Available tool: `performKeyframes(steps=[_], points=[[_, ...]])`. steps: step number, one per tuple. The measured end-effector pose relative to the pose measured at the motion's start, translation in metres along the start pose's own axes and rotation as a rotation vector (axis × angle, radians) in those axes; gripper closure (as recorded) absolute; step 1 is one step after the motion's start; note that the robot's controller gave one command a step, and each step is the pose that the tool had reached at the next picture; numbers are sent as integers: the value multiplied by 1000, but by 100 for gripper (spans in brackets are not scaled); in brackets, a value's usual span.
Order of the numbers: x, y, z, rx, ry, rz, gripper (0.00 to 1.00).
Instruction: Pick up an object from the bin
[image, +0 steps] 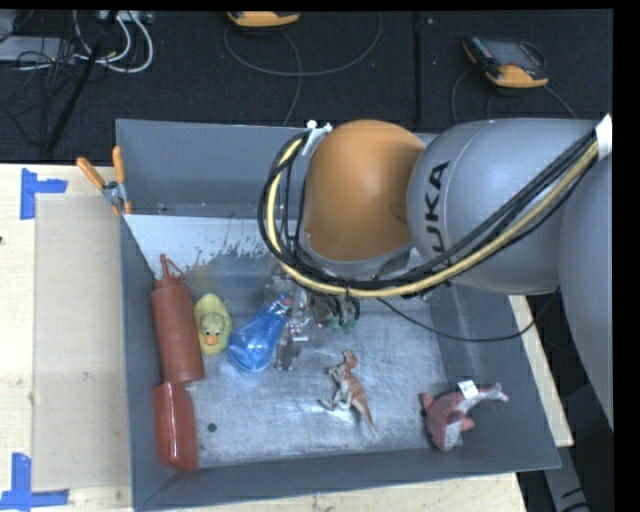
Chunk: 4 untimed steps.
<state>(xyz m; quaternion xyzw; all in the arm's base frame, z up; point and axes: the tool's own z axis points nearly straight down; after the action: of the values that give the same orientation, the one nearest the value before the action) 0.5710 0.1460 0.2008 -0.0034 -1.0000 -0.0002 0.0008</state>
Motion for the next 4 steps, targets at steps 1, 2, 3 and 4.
performKeyframes(steps=[1, 2, 3, 4], points=[[0, 0, 0, 0, 0, 0, 0], [0, 0, 0, 0, 0, -3, 0], [-1, -14, 34, 0, -5, -207, 0], [-7, -26, 83, 0, -28, -407, 0]])
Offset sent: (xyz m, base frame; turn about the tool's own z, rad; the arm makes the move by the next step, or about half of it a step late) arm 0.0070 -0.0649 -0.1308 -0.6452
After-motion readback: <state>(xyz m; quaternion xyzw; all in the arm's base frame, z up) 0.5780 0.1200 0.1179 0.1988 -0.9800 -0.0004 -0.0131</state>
